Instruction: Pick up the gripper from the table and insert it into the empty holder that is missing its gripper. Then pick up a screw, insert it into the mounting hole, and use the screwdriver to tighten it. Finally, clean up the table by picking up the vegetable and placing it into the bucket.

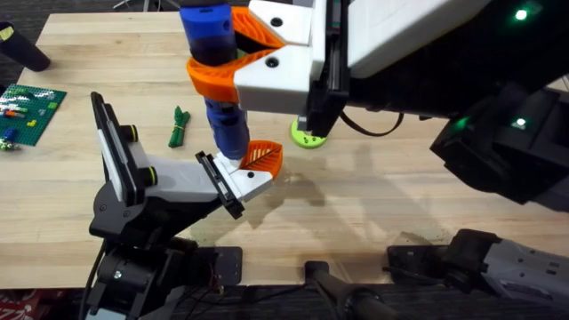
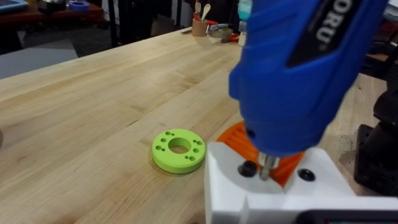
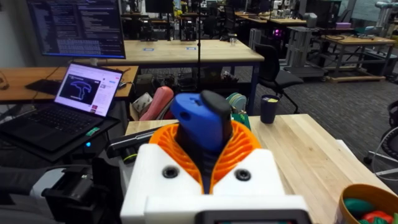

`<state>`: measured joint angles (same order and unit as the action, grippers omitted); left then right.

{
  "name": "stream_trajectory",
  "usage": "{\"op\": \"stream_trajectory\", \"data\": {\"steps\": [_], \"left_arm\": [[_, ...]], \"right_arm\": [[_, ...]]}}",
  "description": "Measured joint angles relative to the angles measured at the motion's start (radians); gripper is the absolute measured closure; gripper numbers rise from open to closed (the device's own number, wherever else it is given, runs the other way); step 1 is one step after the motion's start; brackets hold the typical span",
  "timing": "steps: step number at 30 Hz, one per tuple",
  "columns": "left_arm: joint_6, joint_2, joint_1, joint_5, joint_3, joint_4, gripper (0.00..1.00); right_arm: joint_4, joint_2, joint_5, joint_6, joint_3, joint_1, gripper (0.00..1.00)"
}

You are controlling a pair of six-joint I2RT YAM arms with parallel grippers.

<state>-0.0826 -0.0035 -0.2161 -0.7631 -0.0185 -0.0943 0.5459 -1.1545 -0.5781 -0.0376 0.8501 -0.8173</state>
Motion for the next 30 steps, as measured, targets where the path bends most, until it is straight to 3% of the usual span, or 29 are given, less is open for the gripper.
{"op": "stream_trajectory", "data": {"steps": [15,19,25,30], "left_arm": [[-0.004,0.004,0.000,0.000,0.000,0.006,0.986],[-0.004,0.004,0.000,0.000,0.000,0.006,0.986],[-0.004,0.004,0.000,0.000,0.000,0.006,0.986],[-0.004,0.004,0.000,0.000,0.000,0.006,0.986]], "right_arm": [[0.158,-0.016,0.001,-0.041,-0.012,0.000,0.953],[0.113,-0.017,-0.039,-0.057,0.004,0.003,0.953],[-0.108,-0.018,-0.081,-0.060,0.121,0.023,0.953],[-0.124,-0.017,-0.085,-0.040,0.157,0.029,0.953]]}}
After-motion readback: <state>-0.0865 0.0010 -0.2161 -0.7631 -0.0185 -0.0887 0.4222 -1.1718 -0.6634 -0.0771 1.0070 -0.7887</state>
